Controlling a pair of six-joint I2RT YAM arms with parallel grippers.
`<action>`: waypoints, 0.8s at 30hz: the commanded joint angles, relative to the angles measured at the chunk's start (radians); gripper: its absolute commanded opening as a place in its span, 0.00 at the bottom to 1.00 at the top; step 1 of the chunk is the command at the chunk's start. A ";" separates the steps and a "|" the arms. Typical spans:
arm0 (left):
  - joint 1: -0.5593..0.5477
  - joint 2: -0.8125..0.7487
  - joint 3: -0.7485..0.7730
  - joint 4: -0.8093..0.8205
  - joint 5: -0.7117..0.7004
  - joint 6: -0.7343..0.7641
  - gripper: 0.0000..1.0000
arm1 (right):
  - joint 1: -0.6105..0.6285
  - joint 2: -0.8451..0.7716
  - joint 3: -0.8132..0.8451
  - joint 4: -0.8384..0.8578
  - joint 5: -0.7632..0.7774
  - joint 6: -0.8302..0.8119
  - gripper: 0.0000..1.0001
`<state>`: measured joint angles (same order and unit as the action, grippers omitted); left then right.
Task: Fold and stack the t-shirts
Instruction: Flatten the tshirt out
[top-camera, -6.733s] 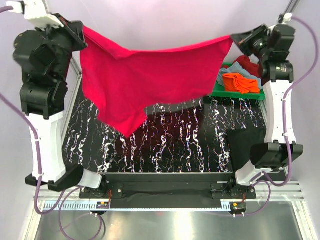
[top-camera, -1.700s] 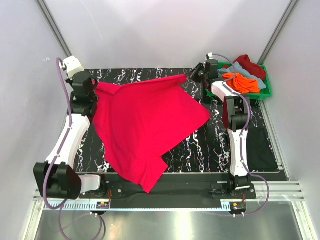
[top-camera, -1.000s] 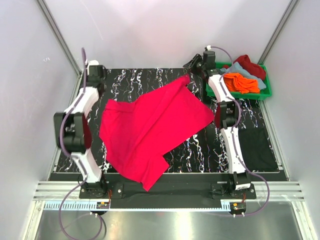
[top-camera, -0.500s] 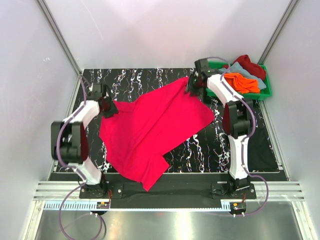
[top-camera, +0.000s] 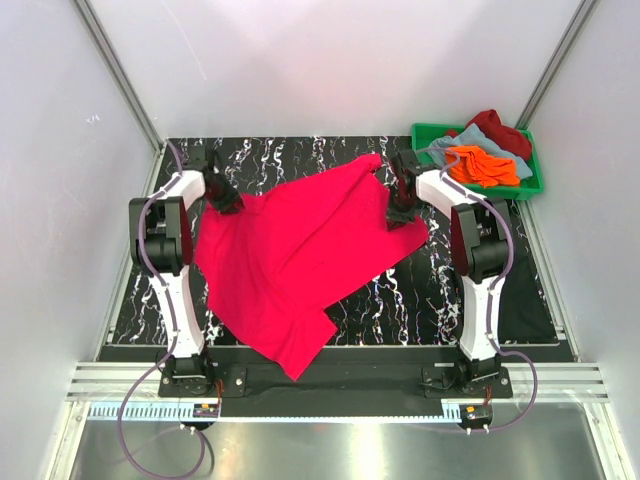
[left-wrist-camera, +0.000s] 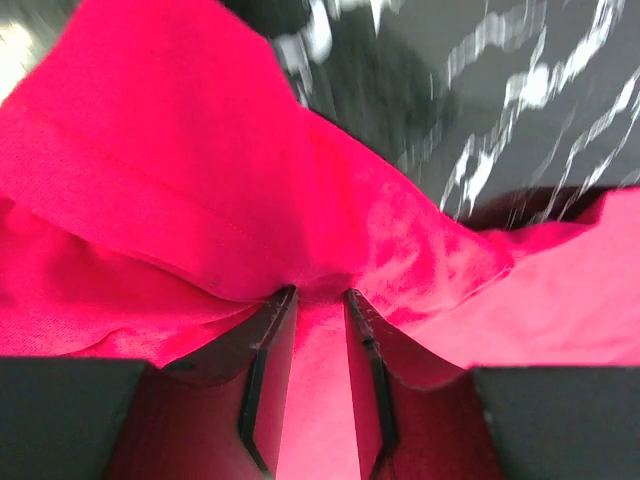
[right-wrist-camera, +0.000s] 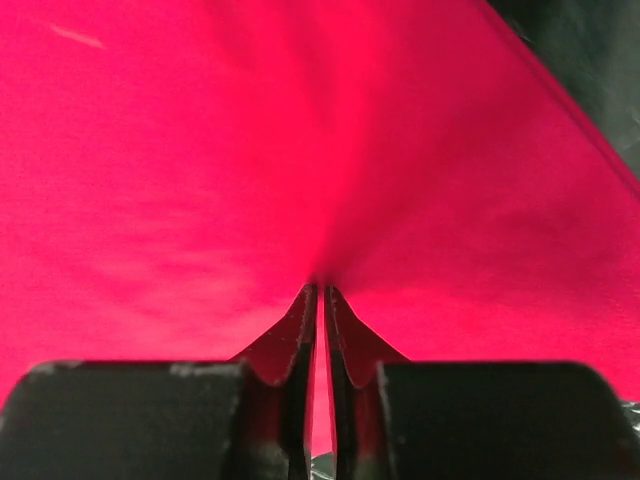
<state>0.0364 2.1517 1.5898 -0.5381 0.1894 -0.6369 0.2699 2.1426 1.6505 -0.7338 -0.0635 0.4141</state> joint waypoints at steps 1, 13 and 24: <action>0.065 0.086 0.093 -0.060 -0.028 -0.015 0.32 | -0.021 -0.052 -0.095 -0.003 0.054 -0.003 0.13; 0.056 0.015 0.274 -0.172 -0.186 0.155 0.46 | -0.044 -0.125 -0.064 -0.076 0.090 -0.026 0.27; -0.188 -0.415 -0.269 -0.122 -0.202 0.131 0.46 | -0.109 -0.185 -0.141 -0.050 0.087 -0.031 0.39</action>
<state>-0.1215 1.7576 1.4342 -0.6800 -0.0528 -0.4740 0.1856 1.9659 1.5158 -0.7956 0.0170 0.3805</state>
